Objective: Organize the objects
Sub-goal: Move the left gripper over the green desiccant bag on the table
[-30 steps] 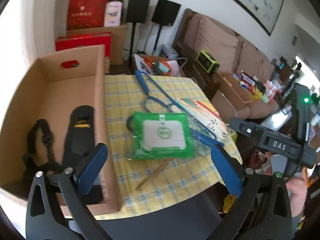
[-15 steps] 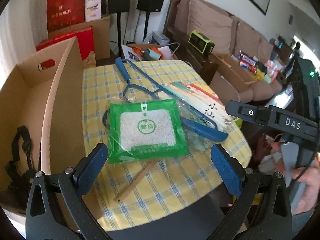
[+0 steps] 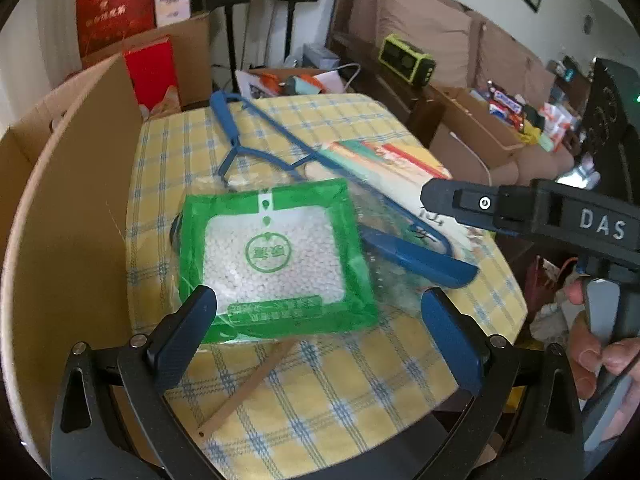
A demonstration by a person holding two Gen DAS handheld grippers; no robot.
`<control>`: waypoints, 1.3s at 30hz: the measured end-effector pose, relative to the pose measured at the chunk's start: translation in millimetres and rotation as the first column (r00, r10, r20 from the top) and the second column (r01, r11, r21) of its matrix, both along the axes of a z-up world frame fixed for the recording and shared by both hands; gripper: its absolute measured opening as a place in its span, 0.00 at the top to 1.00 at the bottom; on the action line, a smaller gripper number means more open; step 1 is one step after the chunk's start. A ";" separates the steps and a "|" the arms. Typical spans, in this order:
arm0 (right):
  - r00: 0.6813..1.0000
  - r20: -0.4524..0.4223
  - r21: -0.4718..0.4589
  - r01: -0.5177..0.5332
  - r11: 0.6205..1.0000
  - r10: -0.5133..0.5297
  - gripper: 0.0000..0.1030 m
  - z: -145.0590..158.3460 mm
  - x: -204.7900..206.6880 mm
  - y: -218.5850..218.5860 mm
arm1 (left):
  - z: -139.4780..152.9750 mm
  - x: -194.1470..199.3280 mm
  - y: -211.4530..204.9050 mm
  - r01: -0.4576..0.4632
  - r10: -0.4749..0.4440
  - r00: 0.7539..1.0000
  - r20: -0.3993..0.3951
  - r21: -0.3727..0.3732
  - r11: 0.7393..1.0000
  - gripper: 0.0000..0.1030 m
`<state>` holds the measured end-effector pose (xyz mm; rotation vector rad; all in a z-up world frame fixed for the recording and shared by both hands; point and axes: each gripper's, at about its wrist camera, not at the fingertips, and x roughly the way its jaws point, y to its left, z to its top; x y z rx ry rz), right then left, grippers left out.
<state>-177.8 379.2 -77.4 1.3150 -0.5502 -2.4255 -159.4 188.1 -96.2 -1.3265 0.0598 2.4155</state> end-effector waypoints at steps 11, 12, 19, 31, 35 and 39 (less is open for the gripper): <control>0.998 0.048 0.009 -0.048 0.999 0.048 0.47 -31.5 -37.3 -19.0 | -26.7 -19.9 -11.4 -0.044 0.041 0.997 0.067 0.044 0.998 0.01; 0.997 0.055 0.006 -0.049 0.999 0.048 0.47 -34.5 -39.2 -19.7 | -28.3 -21.0 -11.8 -0.046 0.043 0.997 0.070 0.044 0.998 0.01; 0.995 0.070 -0.072 -0.064 0.995 0.069 0.61 -42.3 -47.5 -23.9 | -34.2 -26.0 -11.2 -0.043 0.038 0.996 0.076 0.054 0.998 0.01; 0.980 0.066 -0.153 -0.174 0.973 0.186 0.69 -41.7 -46.8 -32.0 | -35.2 -25.4 -13.6 -0.015 0.009 0.997 0.070 0.085 0.996 0.01; 0.982 0.083 -0.135 -0.155 0.979 0.167 0.70 -47.0 -50.3 -33.7 | -35.7 -24.8 -11.3 -0.002 -0.002 0.998 0.059 0.066 0.998 0.01; 0.984 0.098 -0.116 -0.137 0.984 0.149 0.81 -51.5 -52.1 -36.4 | -35.3 -24.4 -10.4 -0.003 -0.001 0.998 0.062 0.063 0.998 0.01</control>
